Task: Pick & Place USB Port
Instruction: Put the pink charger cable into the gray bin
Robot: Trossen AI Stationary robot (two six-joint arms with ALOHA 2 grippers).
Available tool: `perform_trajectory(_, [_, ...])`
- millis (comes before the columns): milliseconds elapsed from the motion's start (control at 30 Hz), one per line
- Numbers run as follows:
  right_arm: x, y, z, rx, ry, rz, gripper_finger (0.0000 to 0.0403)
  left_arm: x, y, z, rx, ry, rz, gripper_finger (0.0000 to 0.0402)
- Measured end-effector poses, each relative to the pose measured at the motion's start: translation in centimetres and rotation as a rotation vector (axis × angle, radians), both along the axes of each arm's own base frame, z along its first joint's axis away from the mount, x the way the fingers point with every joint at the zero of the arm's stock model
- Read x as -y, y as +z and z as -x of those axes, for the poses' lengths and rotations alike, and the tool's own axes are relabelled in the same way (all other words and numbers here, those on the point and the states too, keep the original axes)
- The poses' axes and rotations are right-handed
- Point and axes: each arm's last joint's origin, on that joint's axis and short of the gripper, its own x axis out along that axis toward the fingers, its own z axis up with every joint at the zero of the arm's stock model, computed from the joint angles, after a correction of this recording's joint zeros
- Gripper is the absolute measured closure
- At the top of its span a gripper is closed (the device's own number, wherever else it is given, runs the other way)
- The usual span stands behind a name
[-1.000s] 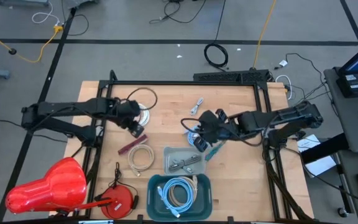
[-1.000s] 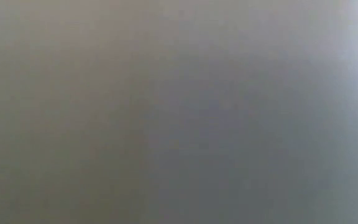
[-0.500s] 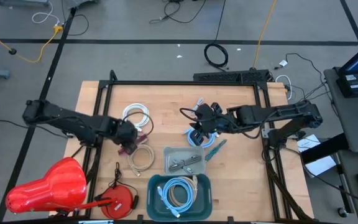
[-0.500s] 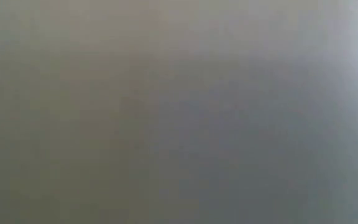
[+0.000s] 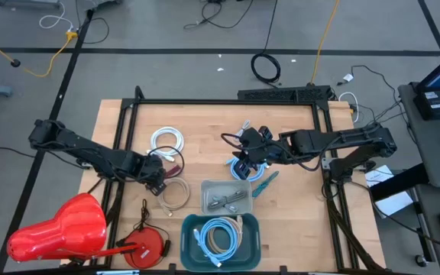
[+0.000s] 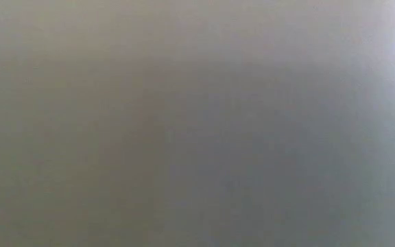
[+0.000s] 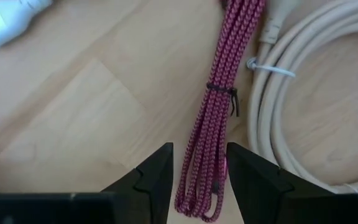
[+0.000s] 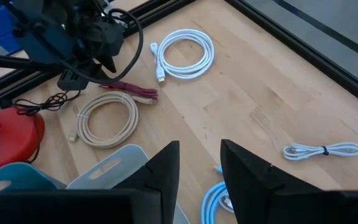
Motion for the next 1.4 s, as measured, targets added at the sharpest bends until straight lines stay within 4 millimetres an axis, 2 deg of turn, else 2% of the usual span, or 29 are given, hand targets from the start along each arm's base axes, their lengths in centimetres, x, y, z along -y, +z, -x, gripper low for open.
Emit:
perform_trajectory(200, [-0.1, 0.0, 0.0, -0.001, 0.008, -0.005, 0.0291, 0.0, 0.0, -0.1, 0.017, -0.002, -0.019, 0.0250])
perform_trajectory(533, [-0.2, 0.0, 0.0, 0.000, 0.014, -0.026, 0.0291, -0.1, -2.1, 0.9, -0.015, 0.045, 0.030, 0.0256])
perform_trajectory(600, [-0.2, 0.0, 0.0, 0.002, 0.008, -0.032, 0.0291, -0.1, -2.2, 1.0, -0.024, 0.054, 0.035, 0.0279])
perform_trajectory(733, [-0.2, 0.0, 0.0, 0.009, 0.007, -0.035, 0.0291, 0.0, -2.1, 1.0, -0.030, 0.051, 0.062, 0.0373])
perform_trajectory(800, [-0.2, 0.1, -0.1, 0.016, 0.007, -0.036, 0.0291, 0.2, -1.7, 0.9, -0.028, 0.046, 0.070, 0.0383])
perform_trajectory(867, [-0.2, 0.1, -0.1, 0.023, 0.008, -0.038, 0.0291, 0.5, -0.8, 0.6, -0.023, 0.035, 0.085, 0.0387])
perform_trajectory(967, [-0.2, 0.2, -0.2, 0.030, 0.015, -0.046, 0.0291, 1.1, 1.7, 0.0, -0.010, 0.003, 0.067, 0.0390])
perform_trajectory(1067, [-0.3, 0.1, -0.1, 0.019, 0.043, -0.071, 0.0291, 1.8, 5.1, -1.3, 0.079, -0.074, 0.039, 0.0390])
perform_trajectory(1200, [-0.5, -0.5, 0.3, -0.063, 0.089, -0.126, 0.0291, 2.6, 10.2, -3.6, 0.302, -0.217, 0.038, 0.0390])
perform_trajectory(1300, [-0.4, -0.7, 2.6, -0.204, 0.026, -0.155, 0.0291, 2.5, 12.7, -5.2, 0.390, -0.273, 0.017, 0.0390])
perform_trajectory(1400, [0.3, -0.7, 5.8, -0.346, -0.173, -0.134, 0.0295, 2.0, 13.8, -6.9, 0.403, -0.343, -0.013, 0.0390])
